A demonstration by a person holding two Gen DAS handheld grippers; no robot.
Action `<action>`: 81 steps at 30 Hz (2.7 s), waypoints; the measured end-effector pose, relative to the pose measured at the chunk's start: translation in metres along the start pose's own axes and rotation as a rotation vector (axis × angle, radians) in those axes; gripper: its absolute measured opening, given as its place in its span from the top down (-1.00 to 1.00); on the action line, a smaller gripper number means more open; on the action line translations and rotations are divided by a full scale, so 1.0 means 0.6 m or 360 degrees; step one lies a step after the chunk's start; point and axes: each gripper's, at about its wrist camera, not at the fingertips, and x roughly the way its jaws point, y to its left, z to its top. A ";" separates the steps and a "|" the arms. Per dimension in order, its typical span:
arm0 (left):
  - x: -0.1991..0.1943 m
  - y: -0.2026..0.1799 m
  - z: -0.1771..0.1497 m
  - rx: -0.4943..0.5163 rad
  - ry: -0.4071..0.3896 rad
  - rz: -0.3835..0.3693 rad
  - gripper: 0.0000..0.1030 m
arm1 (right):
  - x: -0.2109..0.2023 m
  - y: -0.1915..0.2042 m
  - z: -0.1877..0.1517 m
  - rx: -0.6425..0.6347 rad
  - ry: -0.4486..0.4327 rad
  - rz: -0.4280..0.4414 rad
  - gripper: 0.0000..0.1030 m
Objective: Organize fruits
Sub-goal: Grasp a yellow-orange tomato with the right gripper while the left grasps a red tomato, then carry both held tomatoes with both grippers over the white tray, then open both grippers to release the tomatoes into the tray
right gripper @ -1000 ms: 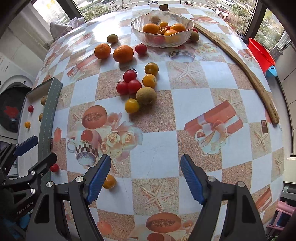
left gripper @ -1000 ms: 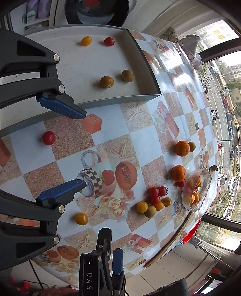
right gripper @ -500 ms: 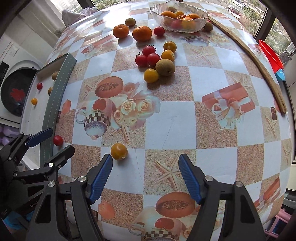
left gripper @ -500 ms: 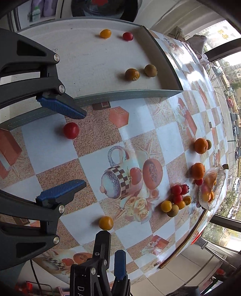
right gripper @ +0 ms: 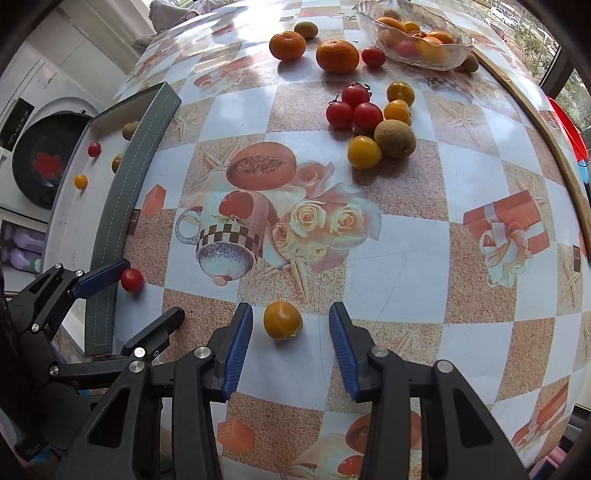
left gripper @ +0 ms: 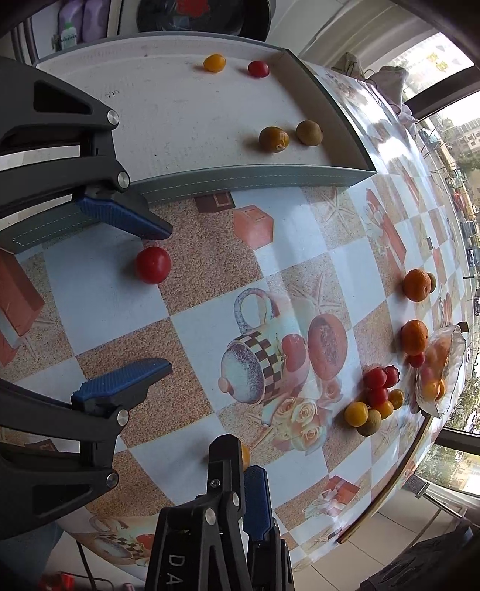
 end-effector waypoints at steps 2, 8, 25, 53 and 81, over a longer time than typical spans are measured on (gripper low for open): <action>0.000 0.000 -0.002 -0.0015 -0.0001 -0.0035 -0.22 | 0.002 0.006 0.001 -0.0025 0.0009 -0.0017 0.43; -0.007 -0.021 -0.005 0.0032 -0.0010 -0.0104 0.49 | 0.001 0.011 -0.001 -0.0017 0.0030 -0.0006 0.56; -0.023 0.008 0.005 -0.0099 -0.0052 -0.0210 0.60 | -0.024 -0.010 0.008 0.0110 -0.0006 0.0029 0.56; -0.093 0.246 -0.015 -0.0610 -0.0258 0.0014 0.60 | -0.031 0.182 0.145 -0.0190 -0.0106 0.0220 0.56; 0.003 0.374 -0.055 -0.0811 -0.0083 0.0186 0.59 | 0.133 0.410 0.262 -0.0536 -0.0016 0.0132 0.54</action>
